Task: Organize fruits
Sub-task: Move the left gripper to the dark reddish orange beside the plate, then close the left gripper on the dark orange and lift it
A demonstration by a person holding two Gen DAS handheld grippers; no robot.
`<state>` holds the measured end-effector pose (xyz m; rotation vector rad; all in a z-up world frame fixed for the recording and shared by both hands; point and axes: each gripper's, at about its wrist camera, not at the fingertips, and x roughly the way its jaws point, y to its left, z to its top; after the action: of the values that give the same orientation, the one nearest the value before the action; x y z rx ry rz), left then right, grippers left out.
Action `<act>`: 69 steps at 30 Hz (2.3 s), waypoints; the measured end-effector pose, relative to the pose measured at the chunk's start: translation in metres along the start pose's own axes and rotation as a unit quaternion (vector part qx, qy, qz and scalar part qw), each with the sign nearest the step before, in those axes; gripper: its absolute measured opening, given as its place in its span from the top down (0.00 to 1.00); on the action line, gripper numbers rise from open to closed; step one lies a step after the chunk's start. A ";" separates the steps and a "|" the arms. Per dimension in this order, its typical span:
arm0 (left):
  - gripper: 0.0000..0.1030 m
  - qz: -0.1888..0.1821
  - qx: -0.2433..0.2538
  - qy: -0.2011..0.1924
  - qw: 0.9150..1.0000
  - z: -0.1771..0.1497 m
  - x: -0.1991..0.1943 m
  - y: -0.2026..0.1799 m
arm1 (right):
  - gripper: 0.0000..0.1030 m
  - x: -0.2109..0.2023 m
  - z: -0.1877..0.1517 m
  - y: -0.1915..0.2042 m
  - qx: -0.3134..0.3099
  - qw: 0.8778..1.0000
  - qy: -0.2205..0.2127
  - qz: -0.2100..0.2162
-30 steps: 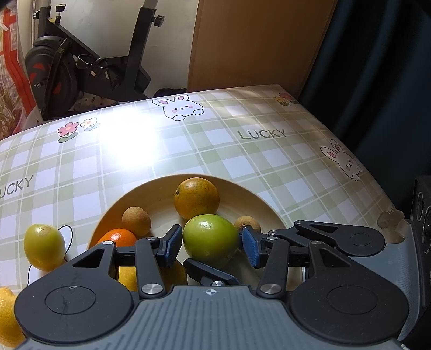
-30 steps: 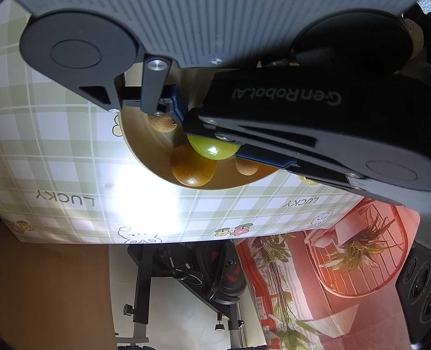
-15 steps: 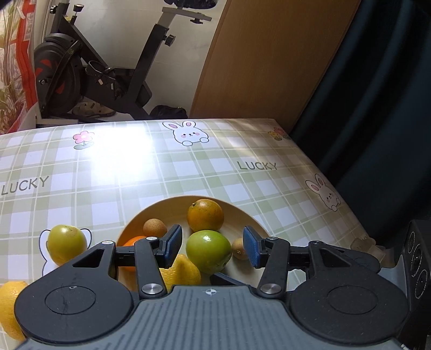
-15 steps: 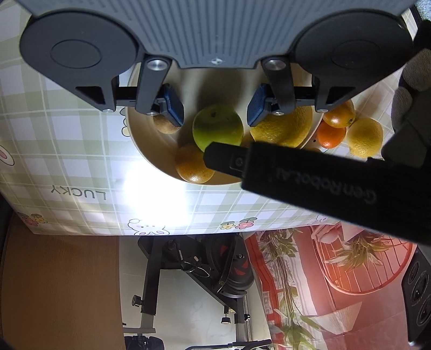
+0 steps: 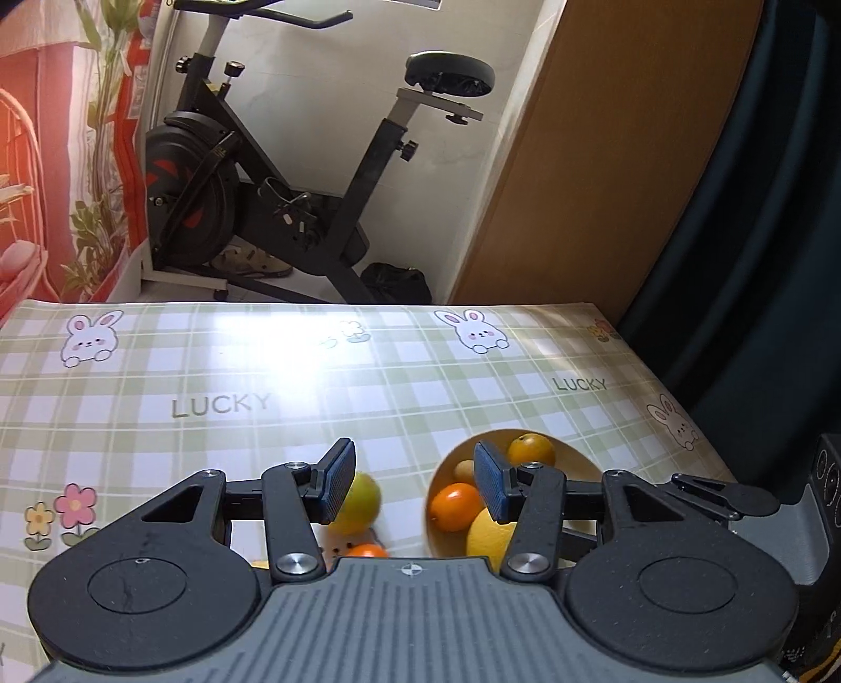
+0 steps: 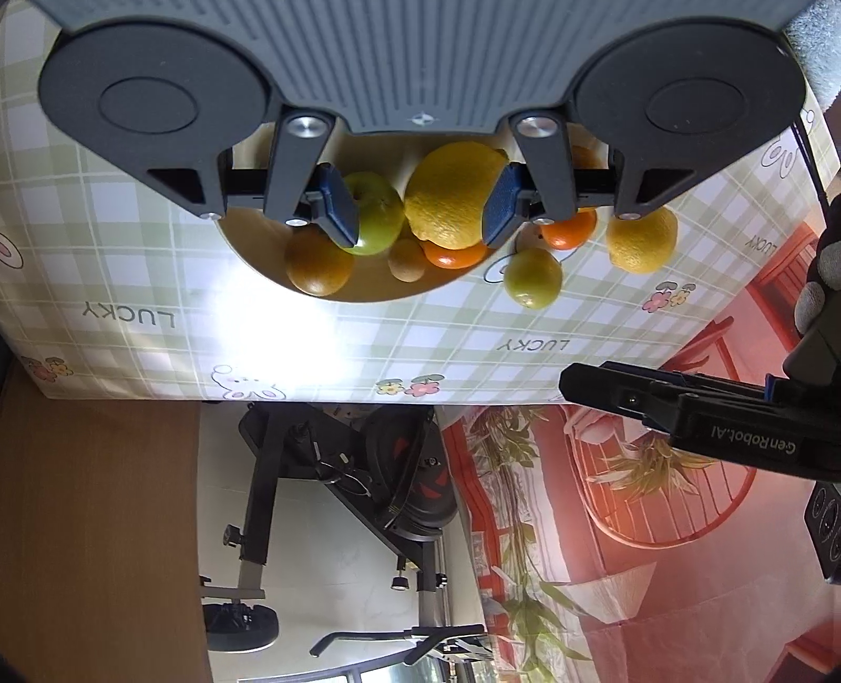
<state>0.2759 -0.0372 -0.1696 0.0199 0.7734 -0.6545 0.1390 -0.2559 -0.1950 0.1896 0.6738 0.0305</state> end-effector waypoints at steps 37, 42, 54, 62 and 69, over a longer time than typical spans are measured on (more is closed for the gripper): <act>0.49 -0.025 -0.052 0.034 0.998 -0.071 -0.001 0.050 | 0.46 0.073 -0.029 0.110 -0.149 0.982 0.097 0.070; 0.49 -0.032 -0.054 0.042 0.997 -0.075 0.004 0.046 | 0.47 0.082 -0.031 0.108 -0.138 0.982 0.112 0.070; 0.49 -0.034 -0.033 0.056 0.997 -0.087 0.025 0.022 | 0.51 0.090 -0.040 0.106 -0.121 0.982 0.125 0.079; 0.50 -0.002 -0.061 0.056 0.997 -0.094 0.033 0.022 | 0.58 0.089 -0.041 0.105 -0.112 0.983 0.121 0.084; 0.58 0.010 -0.061 0.068 0.996 -0.101 0.035 0.021 | 0.59 0.088 -0.042 0.104 -0.104 0.984 0.118 0.087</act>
<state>0.2409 -0.0144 -0.2699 -0.0396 0.9416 -0.5901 0.1851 -0.1395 -0.2622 0.0431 0.8828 0.2945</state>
